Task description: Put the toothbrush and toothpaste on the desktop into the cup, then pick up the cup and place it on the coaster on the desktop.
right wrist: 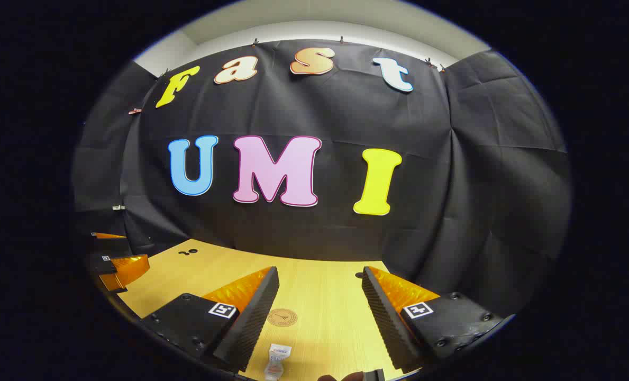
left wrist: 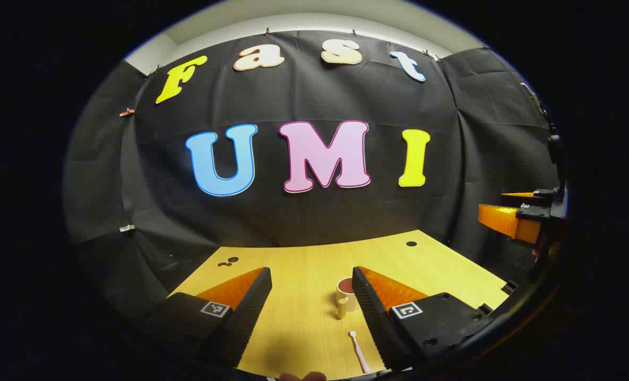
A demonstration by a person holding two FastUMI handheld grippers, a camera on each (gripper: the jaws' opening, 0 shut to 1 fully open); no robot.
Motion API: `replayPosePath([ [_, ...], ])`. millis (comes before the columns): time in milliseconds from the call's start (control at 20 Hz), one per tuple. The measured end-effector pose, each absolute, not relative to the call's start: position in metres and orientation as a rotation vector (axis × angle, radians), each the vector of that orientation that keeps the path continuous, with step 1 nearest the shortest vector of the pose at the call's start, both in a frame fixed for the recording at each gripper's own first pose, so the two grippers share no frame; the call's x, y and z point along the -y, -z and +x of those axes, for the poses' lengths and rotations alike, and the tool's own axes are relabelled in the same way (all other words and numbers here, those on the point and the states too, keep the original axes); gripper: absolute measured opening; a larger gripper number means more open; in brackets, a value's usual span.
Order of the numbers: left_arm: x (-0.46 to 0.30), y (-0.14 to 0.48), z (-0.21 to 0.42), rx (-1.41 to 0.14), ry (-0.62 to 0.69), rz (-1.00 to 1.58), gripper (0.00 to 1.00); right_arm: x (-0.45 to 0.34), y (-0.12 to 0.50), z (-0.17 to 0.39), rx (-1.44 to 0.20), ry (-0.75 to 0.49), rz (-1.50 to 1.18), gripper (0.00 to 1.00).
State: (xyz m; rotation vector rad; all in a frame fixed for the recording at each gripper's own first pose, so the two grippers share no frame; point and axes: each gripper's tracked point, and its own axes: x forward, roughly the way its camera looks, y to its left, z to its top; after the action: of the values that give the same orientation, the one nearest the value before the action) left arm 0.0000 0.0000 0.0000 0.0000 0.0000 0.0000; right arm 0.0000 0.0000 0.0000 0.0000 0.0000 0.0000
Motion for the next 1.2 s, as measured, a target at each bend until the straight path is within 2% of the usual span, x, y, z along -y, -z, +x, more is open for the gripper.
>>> replayPosePath([
  [800, 0.01, 0.005, 0.01, -0.012, 0.016, 0.021, 0.95, -0.009, 0.005, 0.008, -0.009, -0.028, -0.052, 0.97],
  [1200, 0.01, 0.035, 0.007, -0.08, 0.019, 0.025, 0.95, -0.026, 0.063, -0.001, -0.167, -0.065, -0.057, 0.98],
])
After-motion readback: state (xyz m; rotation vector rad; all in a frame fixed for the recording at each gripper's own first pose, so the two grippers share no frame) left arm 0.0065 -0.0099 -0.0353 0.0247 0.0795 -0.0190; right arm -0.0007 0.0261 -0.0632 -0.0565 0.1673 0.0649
